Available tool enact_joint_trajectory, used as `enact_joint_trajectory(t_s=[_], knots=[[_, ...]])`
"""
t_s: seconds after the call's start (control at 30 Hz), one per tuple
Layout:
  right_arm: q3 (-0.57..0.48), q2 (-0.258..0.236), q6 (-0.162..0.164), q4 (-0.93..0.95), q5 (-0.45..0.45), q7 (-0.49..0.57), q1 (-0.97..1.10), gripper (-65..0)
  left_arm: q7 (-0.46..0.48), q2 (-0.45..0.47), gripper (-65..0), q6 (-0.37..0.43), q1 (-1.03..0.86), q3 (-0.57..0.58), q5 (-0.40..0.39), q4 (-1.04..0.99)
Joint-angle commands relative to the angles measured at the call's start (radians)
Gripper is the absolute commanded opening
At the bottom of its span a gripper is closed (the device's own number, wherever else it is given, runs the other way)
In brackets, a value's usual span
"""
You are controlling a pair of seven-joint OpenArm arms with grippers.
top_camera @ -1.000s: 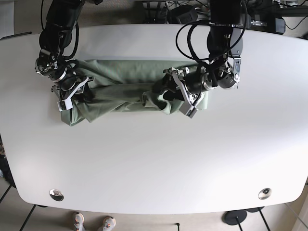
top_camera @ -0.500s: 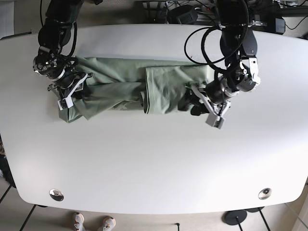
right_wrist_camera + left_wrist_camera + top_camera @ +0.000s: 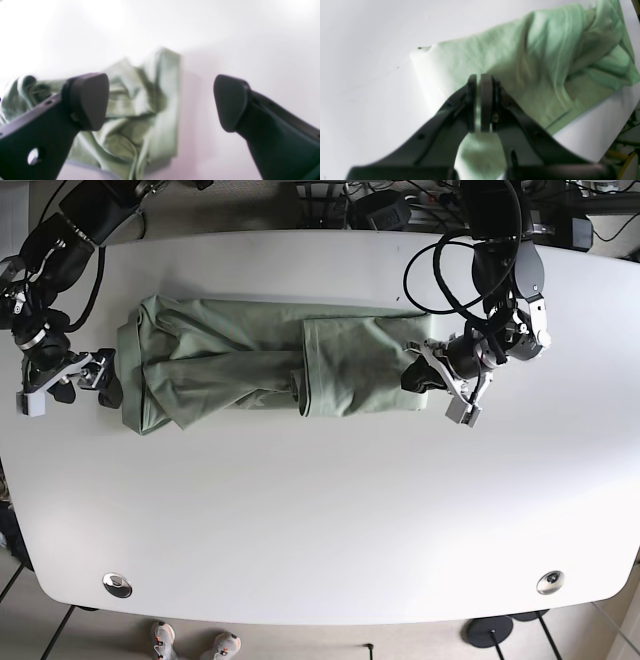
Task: Fold the T-shirt properly
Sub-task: 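Reposition the right gripper onto the strip's other end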
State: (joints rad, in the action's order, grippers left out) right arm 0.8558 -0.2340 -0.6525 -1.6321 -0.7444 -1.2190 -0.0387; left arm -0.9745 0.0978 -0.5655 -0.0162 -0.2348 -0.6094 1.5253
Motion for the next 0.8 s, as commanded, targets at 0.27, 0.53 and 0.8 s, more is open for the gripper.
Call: enact_joint_trajectory(t_s=[0.27, 0.53, 0.8], knots=[[0.023, -0.112, -0.008, 0.356, -0.093, 0.011, -0.048, -0.8, 0.055, 0.036, -63.9, -0.011, 0.023, 0.002, -0.024, -0.136], [-0.05, -0.061, -0.002, 0.384, -0.086, 0.046, -0.04, -1.6, 0.055, 0.038, -63.9, -0.011, 0.022, 0.002, -0.024, -0.13], [-0.169, 0.011, 0.0, 0.384, -0.088, 0.106, 0.003, -2.9, 0.055, 0.036, -63.9, -0.011, 0.022, 0.005, -0.024, -0.128]])
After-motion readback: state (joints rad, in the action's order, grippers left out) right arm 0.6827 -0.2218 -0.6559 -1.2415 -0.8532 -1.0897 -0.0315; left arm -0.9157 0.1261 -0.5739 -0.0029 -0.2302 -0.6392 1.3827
